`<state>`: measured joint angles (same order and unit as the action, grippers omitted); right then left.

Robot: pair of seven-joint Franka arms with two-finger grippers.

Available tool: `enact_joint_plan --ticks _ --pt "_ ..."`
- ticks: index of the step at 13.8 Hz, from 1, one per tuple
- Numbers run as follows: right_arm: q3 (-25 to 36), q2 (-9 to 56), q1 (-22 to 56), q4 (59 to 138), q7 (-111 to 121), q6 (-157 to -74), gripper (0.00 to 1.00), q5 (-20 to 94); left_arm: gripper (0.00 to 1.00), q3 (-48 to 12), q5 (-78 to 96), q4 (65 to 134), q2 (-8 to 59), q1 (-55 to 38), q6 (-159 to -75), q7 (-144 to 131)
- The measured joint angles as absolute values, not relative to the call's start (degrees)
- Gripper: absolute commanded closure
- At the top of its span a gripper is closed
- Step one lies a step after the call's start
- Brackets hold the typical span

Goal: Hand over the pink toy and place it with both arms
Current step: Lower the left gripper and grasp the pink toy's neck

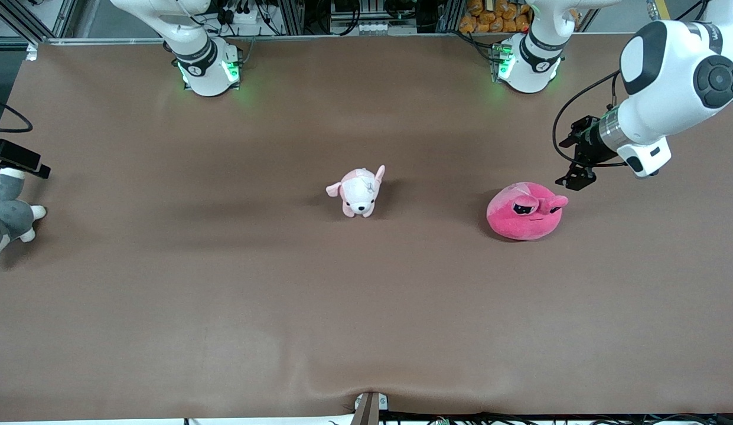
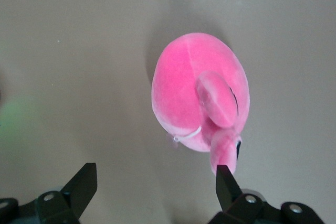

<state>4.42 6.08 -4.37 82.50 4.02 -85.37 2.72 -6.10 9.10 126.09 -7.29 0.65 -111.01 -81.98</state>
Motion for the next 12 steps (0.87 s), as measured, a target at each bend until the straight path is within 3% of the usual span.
enact_joint_plan --ticks 10,12 --pt "4.5 6.1 -4.4 82.5 4.0 -85.4 0.0 2.7 0.0 -6.3 19.4 126.2 1.7 5.9 -121.0 -82.2" --pt "4.4 6.1 -4.4 82.5 4.0 -85.4 0.0 2.7 0.08 -6.3 19.5 126.1 3.2 5.9 -121.8 -82.2"
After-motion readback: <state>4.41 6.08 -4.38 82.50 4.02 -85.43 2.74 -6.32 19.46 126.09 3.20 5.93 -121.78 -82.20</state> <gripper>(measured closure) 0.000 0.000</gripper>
